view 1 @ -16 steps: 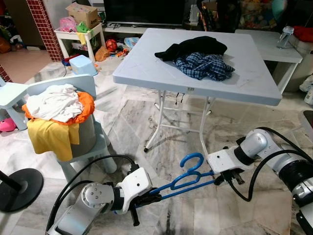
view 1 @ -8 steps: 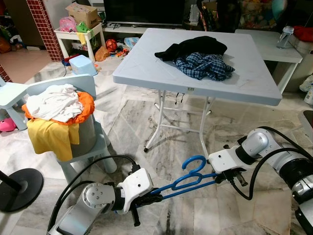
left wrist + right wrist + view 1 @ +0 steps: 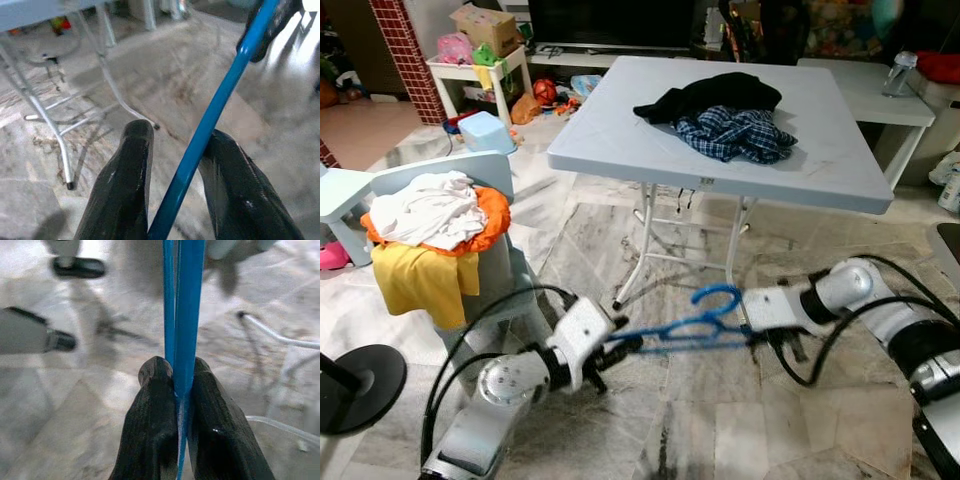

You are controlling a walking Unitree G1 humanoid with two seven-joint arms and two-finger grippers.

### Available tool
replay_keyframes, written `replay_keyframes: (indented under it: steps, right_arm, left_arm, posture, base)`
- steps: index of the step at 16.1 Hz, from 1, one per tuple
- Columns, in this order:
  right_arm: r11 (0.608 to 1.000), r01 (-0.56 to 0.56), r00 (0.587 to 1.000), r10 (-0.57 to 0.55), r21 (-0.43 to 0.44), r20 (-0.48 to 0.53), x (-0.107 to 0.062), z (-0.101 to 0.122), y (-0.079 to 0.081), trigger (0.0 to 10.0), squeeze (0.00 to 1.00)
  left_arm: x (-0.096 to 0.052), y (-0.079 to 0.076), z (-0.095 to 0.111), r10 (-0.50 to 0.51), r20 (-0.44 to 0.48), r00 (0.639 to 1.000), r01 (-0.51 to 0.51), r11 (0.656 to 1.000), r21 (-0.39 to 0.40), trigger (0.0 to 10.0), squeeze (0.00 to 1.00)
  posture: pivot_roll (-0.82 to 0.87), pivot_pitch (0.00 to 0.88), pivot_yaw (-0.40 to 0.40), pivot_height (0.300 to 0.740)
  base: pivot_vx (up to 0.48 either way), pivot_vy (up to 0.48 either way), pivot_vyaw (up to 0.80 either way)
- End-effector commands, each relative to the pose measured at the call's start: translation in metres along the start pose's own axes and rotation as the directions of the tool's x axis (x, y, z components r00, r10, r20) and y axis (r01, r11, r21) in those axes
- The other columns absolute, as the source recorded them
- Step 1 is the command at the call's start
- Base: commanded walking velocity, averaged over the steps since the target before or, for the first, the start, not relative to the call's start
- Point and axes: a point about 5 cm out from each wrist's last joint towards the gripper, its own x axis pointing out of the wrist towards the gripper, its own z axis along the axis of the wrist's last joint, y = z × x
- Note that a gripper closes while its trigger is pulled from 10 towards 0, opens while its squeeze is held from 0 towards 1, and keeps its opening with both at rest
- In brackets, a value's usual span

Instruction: Hang hanger

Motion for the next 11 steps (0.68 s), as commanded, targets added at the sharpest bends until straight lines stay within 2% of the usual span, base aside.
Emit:
replay_keyframes:
  steps: [1,3,4,6,9,11]
  right_arm:
    - [0.999,0.022,0.996,-0.019,0.025,-0.087,0.004,-0.015,0.007,0.0,0.00]
    - [0.996,0.076,0.988,-0.070,0.037,-0.134,0.005,-0.021,0.008,0.0,0.00]
    - [0.989,0.134,0.979,-0.123,0.059,-0.162,0.006,-0.026,0.007,0.0,0.00]
    - [0.980,0.184,0.969,-0.169,0.070,-0.182,0.007,-0.030,0.008,0.0,0.00]
    - [0.968,0.247,0.962,-0.239,0.045,-0.128,0.007,-0.024,0.002,0.0,0.00]
    - [0.941,0.324,0.940,-0.310,0.093,-0.140,0.000,-0.028,-0.002,0.0,0.00]
  left_arm:
    - [-0.008,0.012,0.025,0.084,0.137,0.987,-0.078,0.996,-0.050,10.0,1.00]
    - [-0.012,0.007,0.028,0.068,0.147,0.987,-0.055,0.995,-0.086,10.0,1.00]
    - [-0.015,0.000,0.028,0.032,0.150,0.988,-0.018,0.995,-0.098,10.0,1.00]
    - [-0.017,-0.007,0.023,-0.009,0.125,0.992,0.020,0.995,-0.094,10.0,1.00]
    - [-0.017,-0.015,0.009,-0.065,0.033,0.997,0.067,0.996,-0.061,10.0,1.00]
    - [-0.015,-0.012,0.008,-0.015,0.038,0.999,0.018,0.997,-0.075,10.0,1.00]
  posture:
    - [-0.07,0.000,-0.019,0.740]
    - [-0.06,0.000,-0.019,0.740]
    - [-0.06,0.000,-0.017,0.740]
    - [-0.06,0.000,-0.013,0.740]
    - [-0.07,0.000,-0.011,0.740]
    - [-0.07,0.000,-0.017,0.740]
  base:
    - [0.000,0.000,0.00]
    - [0.000,0.000,0.00]
    - [0.000,0.000,0.00]
    - [0.000,0.000,0.00]
    - [0.000,0.000,0.00]
    - [0.000,0.000,0.00]
